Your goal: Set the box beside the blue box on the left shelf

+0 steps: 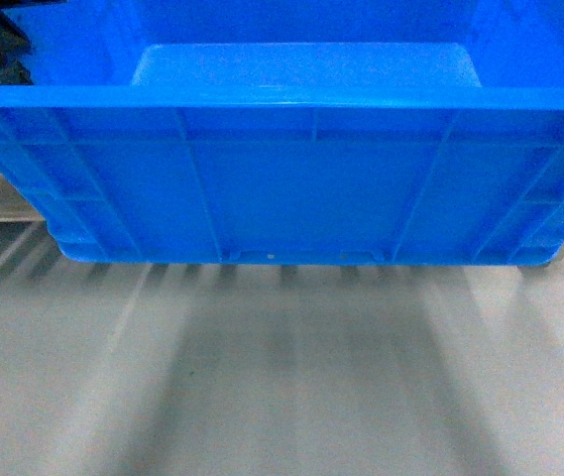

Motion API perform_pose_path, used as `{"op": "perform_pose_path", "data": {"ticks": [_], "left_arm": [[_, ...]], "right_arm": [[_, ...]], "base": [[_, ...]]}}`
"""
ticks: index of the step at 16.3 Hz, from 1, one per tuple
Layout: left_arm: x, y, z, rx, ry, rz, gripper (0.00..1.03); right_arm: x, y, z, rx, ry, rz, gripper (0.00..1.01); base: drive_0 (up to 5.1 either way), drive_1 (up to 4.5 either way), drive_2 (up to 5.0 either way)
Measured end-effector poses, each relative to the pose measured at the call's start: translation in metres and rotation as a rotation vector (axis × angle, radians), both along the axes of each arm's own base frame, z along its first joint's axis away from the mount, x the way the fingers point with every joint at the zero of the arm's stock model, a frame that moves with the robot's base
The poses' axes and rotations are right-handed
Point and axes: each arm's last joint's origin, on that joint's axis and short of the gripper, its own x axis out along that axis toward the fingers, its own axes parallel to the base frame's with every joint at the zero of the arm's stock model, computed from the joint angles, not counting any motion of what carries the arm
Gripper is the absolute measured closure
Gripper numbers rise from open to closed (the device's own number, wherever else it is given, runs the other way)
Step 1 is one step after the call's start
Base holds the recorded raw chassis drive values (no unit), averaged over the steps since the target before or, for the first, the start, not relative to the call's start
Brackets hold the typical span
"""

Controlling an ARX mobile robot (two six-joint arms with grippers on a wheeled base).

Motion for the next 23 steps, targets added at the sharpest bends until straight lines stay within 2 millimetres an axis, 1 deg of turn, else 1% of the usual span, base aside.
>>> {"op": "perform_pose_path", "data": {"ticks": [7, 23], "left_arm": [[0.0000, 0.0000, -0.0008, 0.000, 0.002, 0.000, 0.95], [0.0000, 0.0000, -0.0004, 0.000, -0.002, 0.001, 0.95]], "right_arm": [[-0.0002, -0.0002, -0.0007, 0.000, 0.003, 0.000, 0.94], [-0.0003, -0.0002, -0.0004, 0.000, 0.001, 0.000, 0.94]], "base": [[-5.0, 2.41, 2.4], [0.0, 0.00, 0.0]]}}
